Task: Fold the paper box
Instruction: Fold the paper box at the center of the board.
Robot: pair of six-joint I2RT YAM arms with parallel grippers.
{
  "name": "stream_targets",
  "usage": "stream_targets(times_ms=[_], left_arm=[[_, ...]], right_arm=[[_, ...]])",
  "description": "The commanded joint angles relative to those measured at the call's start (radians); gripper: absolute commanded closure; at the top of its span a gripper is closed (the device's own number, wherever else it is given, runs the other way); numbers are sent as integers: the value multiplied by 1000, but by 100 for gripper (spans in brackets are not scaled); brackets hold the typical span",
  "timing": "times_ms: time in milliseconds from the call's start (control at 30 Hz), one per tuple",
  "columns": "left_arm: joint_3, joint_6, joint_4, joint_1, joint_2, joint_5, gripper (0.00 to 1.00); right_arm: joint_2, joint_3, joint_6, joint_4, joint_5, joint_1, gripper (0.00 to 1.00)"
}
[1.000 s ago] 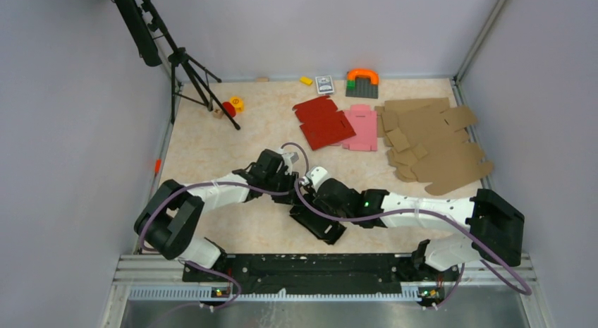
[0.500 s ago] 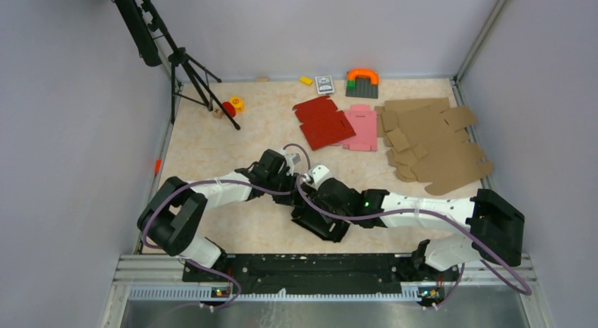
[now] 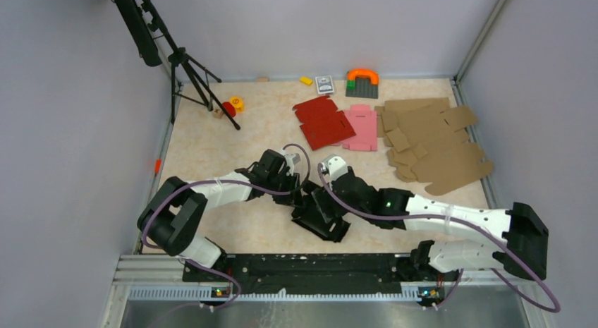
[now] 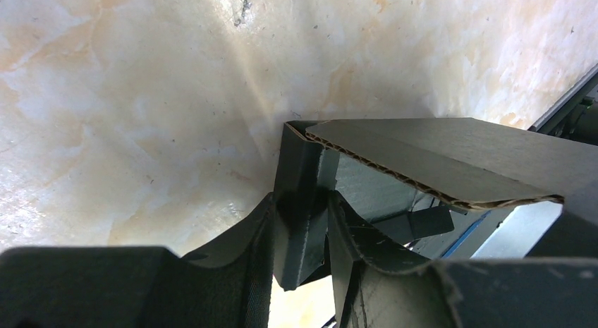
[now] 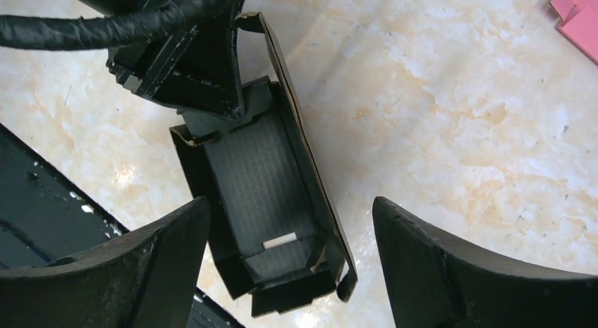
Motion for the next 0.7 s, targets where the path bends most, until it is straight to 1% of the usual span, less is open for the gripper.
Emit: stream_targets(times_ms=[0,100,200,300,367,433,533,600,667], left_arm=[[18,-11,-5,-7,8,-4,66],[13,-24,-1,-6,8,-11,66],[11,-45,4,-7,7,-18,67],[8,-65,10,-7,3,-26,66],[6,-76,10,-7,2,-32,66],[2,-86,11,-6,-1,-36,66],[-4,-96,17,-7,-4,-37,65],[-5,-101,20,-7,-4,-33,64],[-6,-104,26,-6,-2,-26,63]], right_arm=[[-73,68,64,-109,17,-9,16],[-96,127,163,-198,-1,-8,20],[-105,132,269,-212,-55,20,30],[-103,99,360,-116,-114,73,45],[-83,81,406,-61,-115,121,49],[-41,77,435,-5,-80,177,51],[36,64,471,76,-44,226,53],[69,25,515,145,2,242,62],[77,-47,563,256,40,243,69]])
